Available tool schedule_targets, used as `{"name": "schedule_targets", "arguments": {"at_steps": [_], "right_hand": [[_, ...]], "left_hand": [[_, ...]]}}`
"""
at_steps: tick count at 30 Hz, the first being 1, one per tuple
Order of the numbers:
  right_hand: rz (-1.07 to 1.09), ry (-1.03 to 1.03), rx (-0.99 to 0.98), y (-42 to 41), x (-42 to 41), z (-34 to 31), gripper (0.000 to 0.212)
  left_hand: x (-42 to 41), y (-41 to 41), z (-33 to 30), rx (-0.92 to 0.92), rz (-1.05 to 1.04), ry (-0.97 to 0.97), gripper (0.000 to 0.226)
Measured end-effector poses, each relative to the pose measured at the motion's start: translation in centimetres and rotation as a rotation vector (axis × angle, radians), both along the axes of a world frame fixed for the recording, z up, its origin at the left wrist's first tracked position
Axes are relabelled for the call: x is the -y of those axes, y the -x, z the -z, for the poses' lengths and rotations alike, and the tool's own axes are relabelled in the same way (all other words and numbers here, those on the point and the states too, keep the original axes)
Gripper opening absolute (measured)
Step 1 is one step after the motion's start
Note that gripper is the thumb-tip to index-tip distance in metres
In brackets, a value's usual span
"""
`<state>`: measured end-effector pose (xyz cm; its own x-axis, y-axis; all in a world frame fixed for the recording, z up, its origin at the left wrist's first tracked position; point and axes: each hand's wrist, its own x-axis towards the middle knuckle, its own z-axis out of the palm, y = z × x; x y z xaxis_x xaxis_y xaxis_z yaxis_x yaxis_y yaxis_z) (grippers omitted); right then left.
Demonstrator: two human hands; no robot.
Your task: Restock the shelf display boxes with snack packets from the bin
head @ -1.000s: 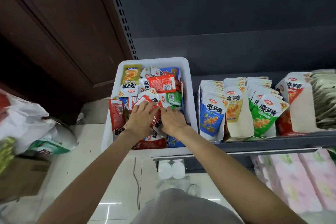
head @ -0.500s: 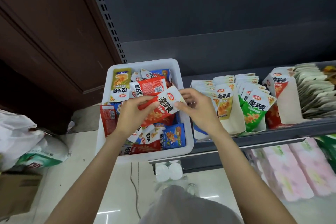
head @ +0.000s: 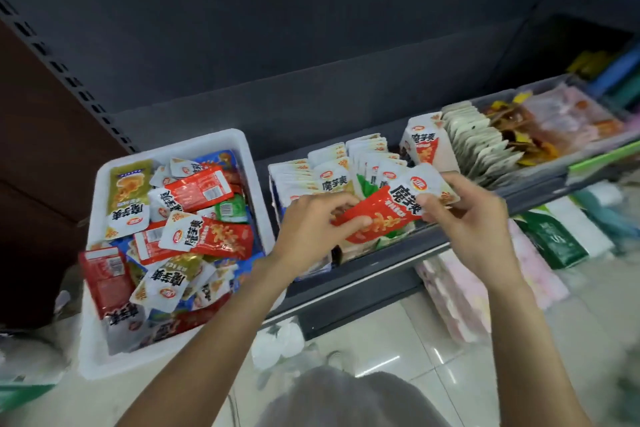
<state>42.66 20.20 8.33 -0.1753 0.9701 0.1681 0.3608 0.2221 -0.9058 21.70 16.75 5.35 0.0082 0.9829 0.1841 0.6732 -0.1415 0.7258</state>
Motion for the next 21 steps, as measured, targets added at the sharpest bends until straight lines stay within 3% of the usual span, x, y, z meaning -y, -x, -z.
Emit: {"name": "schedule_targets", "arguments": {"at_steps": [5, 9, 14, 21], "right_hand": [[0.378, -0.304, 0.09, -7.3, -1.6, -1.8, 0.013], [0.481, -0.476, 0.312, -9.3, -5.6, -1.5, 0.019], [0.313, -0.496, 0.693, -8.1, -11.8, -0.2, 0.021], [-0.066, -0.343, 1.206, -4.6, -18.7, 3.0, 0.036]], "left_hand": [[-4.6, -6.0, 1.0, -0.144, -0.001, -0.162, 0.026], [-8.8, -8.8, 1.5, -0.29, -0.015, -0.192, 0.026], [-14.3, -9.5, 1.9, -0.567, 0.038, -0.092, 0.039], [-18.1, -10.4, 2.5, -0.741, 0.086, 0.05, 0.042]]}}
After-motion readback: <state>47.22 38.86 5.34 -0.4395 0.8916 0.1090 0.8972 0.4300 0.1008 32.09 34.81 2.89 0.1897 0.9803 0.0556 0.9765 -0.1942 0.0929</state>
